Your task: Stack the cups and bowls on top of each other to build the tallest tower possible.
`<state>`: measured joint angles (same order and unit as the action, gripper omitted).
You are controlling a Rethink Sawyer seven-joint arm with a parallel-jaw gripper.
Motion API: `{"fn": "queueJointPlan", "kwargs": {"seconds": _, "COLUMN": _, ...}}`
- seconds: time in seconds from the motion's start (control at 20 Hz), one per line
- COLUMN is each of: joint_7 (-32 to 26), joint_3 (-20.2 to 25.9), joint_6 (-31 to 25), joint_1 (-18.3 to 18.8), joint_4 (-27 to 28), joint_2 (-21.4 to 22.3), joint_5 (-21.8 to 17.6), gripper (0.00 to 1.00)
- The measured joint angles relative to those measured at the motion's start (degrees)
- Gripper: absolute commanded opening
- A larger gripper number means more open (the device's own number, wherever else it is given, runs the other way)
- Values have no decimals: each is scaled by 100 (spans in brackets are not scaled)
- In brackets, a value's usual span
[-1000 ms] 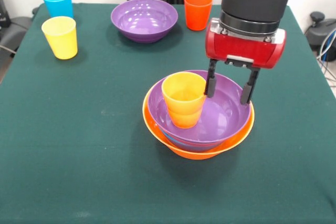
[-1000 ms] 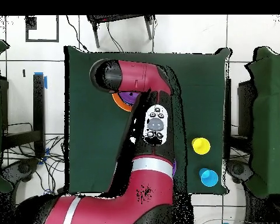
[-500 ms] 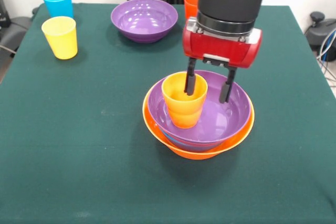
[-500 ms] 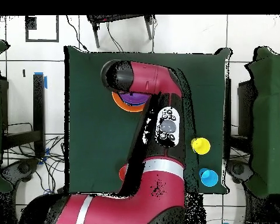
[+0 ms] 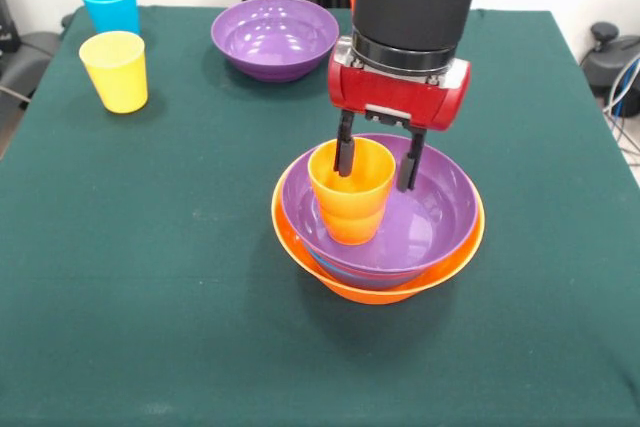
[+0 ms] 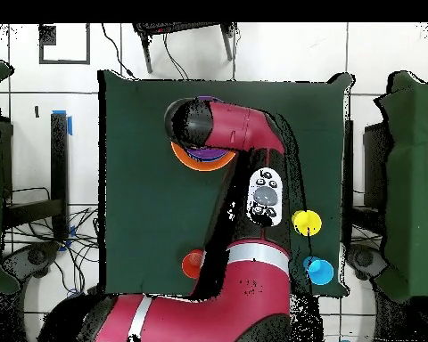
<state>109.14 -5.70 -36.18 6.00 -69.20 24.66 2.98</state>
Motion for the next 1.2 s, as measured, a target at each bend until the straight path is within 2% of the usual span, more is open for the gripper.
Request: {"fn": "queueJointPlan", "kwargs": {"seconds": 1.2, "joint_7": 0, "joint_3": 22, "joint_6": 452, "joint_1": 3, "joint_4": -118, "joint_2": -3, "joint_5": 1, "gripper": 100}}
